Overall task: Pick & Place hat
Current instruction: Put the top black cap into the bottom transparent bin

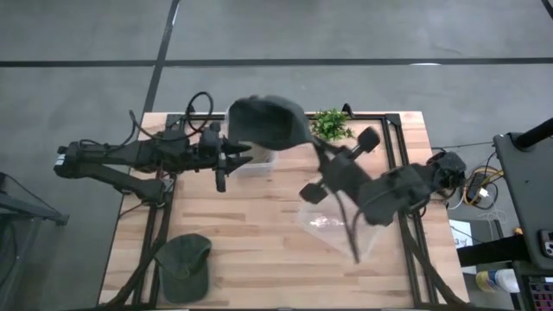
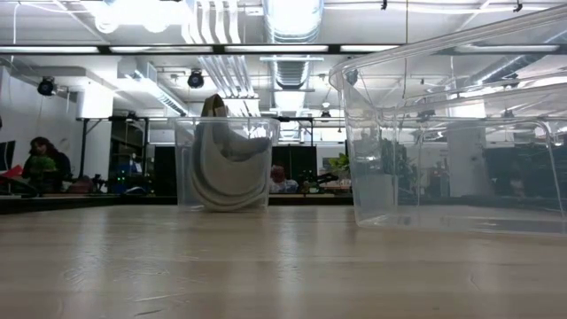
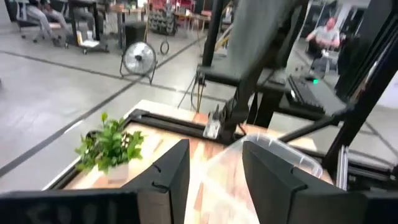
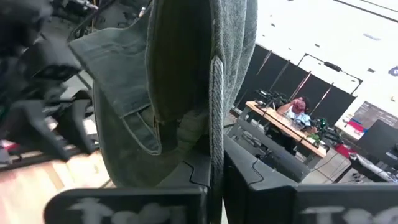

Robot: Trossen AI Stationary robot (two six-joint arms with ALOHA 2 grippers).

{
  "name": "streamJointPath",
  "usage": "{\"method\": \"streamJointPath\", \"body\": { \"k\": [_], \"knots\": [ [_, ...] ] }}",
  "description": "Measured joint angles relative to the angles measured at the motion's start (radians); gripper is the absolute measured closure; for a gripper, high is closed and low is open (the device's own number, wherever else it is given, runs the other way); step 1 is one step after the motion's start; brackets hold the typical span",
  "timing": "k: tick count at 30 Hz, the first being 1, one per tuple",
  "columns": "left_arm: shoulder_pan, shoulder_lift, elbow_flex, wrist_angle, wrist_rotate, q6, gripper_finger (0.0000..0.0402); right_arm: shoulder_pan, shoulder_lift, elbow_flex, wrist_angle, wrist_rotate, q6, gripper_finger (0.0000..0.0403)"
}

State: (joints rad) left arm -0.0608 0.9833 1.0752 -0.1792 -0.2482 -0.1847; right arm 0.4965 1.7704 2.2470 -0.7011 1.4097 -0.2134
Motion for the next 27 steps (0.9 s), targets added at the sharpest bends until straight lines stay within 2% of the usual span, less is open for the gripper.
{"method": "streamJointPath", "body": {
  "k": [4, 7, 11, 18, 23, 27],
  "knots": [
    [-0.001, 0.0, 0.0, -0.057, 0.003, -0.006, 0.026, 0.002, -0.043, 0.018, -0.017, -0.011, -0.02, 0.0394],
    [-0.003, 0.0, 0.0, -0.085, 0.005, -0.028, 0.026, 0.002, -0.096, 0.02, -0.123, -0.13, 0.086, 0.0394],
    [-0.003, -0.004, 0.0, -0.112, 0.006, -0.031, 0.026, -0.029, -0.173, 0.02, -0.399, -0.396, 0.438, 0.0394],
    [-0.003, -0.018, 0.0, -0.157, 0.056, -0.051, 0.0259, -0.053, -0.243, 0.02, -0.857, -0.587, 0.958, 0.0394],
    [-0.003, -0.021, 0.0, -0.16, 0.087, -0.062, 0.0259, -0.057, -0.269, -0.024, -0.843, -0.815, 1.033, 0.0393],
    [-0.003, -0.021, 0.0, -0.16, 0.095, -0.078, 0.0259, -0.057, -0.266, -0.066, -0.868, -0.904, 1.111, 0.0392]
  ]
}}
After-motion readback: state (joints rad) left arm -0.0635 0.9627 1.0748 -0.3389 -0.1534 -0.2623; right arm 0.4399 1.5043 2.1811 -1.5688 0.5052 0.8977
